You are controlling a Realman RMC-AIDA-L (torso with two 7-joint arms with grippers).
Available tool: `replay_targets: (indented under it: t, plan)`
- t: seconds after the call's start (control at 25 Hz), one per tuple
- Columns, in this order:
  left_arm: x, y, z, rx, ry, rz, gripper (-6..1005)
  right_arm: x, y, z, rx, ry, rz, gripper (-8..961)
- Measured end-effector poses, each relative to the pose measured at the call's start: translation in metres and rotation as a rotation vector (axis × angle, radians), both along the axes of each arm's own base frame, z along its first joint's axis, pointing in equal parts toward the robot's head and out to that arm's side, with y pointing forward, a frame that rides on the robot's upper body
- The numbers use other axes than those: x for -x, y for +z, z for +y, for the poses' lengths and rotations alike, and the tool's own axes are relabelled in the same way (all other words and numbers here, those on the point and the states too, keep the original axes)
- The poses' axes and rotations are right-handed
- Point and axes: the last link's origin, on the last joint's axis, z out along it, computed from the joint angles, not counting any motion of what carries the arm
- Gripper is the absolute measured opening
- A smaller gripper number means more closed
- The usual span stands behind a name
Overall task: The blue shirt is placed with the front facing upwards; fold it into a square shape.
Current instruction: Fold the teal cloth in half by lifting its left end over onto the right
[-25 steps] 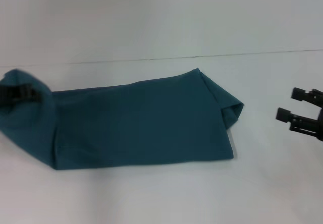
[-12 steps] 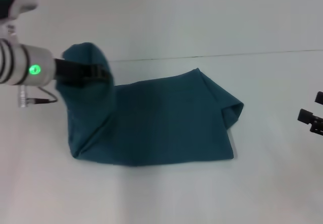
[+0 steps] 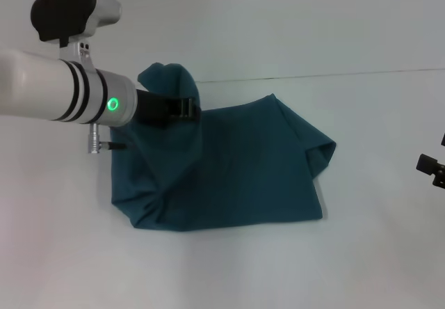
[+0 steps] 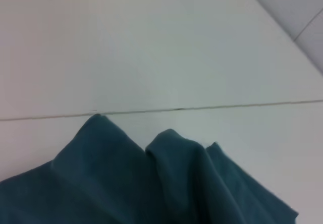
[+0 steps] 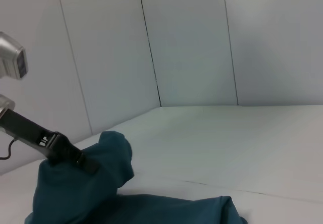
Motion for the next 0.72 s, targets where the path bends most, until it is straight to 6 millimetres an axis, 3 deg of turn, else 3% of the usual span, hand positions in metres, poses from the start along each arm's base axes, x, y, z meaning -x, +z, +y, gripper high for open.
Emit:
replay_targets:
  t: [0.72]
  plan:
    - [-0.022, -0.035, -0.005, 0.051, -0.034, -0.062, 126, -0.003, -0.005, 0.002, 0.0, -0.012, -0.015, 884]
